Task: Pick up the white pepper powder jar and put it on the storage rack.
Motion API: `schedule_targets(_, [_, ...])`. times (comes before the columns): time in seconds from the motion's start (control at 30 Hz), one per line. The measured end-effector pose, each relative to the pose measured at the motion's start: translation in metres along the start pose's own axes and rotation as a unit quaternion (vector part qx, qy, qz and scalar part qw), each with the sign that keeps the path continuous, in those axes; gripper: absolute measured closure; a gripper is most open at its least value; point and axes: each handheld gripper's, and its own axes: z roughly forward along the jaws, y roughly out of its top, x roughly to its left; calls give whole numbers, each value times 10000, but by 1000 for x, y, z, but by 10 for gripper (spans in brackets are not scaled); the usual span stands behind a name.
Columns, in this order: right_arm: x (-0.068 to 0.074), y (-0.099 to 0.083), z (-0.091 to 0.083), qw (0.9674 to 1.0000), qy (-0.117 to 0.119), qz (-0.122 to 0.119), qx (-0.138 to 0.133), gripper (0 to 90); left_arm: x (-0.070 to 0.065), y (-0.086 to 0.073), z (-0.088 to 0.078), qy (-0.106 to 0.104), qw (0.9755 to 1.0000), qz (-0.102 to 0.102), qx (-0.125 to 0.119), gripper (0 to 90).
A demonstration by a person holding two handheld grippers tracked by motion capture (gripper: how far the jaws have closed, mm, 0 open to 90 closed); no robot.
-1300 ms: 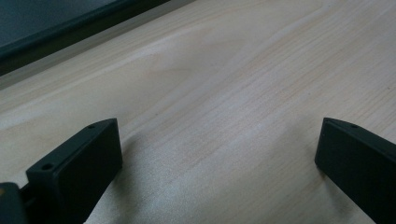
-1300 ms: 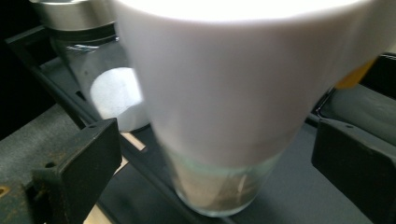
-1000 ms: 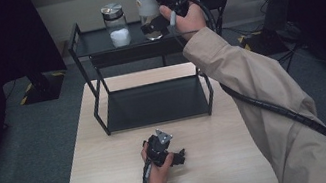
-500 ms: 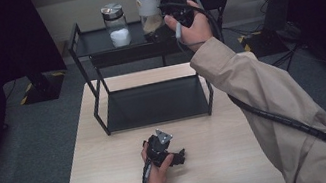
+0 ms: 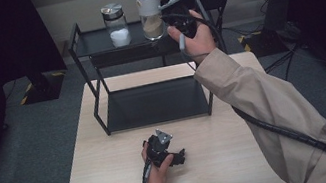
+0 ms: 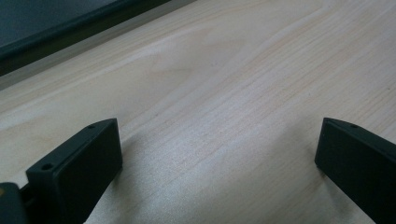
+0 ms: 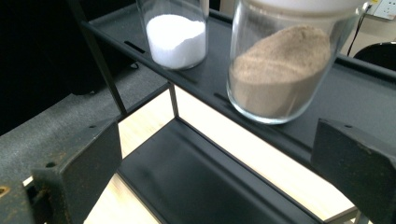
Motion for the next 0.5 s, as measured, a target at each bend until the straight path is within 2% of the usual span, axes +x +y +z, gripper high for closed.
schedule_targets(0.5, [-5, -22, -3, 10000, 77, -20, -29, 8, 0, 0, 0, 5, 10000, -4, -8, 0])
